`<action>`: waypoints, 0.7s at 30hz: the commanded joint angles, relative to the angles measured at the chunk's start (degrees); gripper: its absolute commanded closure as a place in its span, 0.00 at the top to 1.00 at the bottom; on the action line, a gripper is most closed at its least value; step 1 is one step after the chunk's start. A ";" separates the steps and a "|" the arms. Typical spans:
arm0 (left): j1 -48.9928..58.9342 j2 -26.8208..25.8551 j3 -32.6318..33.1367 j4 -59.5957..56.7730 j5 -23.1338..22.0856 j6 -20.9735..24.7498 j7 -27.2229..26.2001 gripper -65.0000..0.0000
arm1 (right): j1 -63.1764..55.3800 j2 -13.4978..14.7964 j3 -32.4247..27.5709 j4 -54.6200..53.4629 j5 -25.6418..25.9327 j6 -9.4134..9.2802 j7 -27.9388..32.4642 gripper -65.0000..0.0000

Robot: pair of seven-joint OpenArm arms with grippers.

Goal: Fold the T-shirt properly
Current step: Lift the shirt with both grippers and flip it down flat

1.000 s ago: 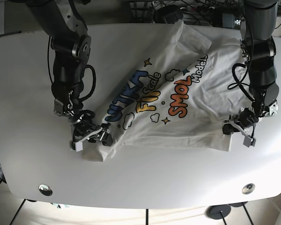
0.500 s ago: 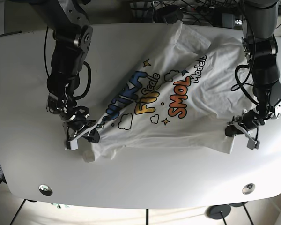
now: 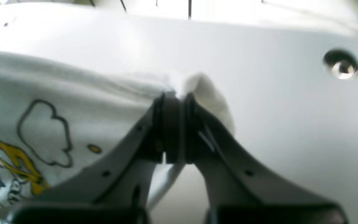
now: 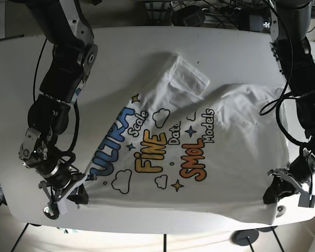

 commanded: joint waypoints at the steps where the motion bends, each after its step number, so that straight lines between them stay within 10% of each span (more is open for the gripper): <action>1: -5.84 -1.60 -0.67 1.24 -1.29 1.94 -2.03 0.00 | 7.30 1.40 0.05 -1.16 0.86 -0.15 0.29 0.03; 13: -23.86 -4.06 -1.02 1.68 -1.81 4.75 1.31 0.00 | 28.93 5.88 -7.86 4.82 1.30 0.20 -10.52 0.03; 21: -6.01 -6.44 -3.84 3.35 -5.95 3.70 1.22 0.00 | -2.63 5.35 -5.05 23.10 1.48 0.29 -7.09 0.03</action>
